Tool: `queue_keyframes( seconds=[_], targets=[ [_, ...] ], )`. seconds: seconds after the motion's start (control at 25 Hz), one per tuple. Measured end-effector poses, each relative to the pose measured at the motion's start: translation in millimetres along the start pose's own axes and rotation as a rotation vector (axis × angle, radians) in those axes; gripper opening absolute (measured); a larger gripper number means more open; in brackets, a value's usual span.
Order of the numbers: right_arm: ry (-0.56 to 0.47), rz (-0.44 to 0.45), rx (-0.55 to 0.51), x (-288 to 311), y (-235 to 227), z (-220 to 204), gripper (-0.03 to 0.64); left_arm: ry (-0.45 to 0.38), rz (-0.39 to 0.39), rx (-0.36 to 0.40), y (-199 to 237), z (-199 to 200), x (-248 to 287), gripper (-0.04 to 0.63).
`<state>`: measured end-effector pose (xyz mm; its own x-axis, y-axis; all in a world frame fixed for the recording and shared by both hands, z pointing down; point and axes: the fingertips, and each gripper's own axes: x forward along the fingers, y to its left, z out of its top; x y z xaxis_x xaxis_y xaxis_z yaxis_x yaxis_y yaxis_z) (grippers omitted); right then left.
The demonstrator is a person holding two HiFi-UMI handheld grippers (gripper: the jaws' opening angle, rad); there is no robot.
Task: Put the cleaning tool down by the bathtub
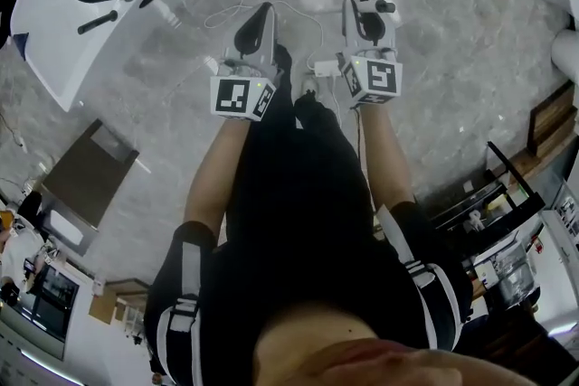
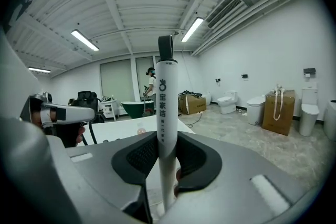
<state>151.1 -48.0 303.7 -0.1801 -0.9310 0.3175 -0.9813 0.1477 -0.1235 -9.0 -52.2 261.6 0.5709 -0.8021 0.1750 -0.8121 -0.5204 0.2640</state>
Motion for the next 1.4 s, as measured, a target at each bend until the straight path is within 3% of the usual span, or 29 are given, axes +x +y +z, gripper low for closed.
queue_keyframes(
  seconds=[0.32, 0.84, 1.4],
  targets=[
    [0.032, -0.048, -0.001, 61, -6, -57, 0.091, 0.029, 0.017, -0.002, 54, -52, 31, 0.009],
    [0.077, -0.062, -0.018, 147, -17, -142, 0.091, 0.023, -0.038, 0.004, 102, -101, 91, 0.009],
    [0.131, -0.049, -0.033, 227, -11, -226, 0.089, 0.045, -0.002, 0.030, 159, -166, 122, 0.008]
  ],
)
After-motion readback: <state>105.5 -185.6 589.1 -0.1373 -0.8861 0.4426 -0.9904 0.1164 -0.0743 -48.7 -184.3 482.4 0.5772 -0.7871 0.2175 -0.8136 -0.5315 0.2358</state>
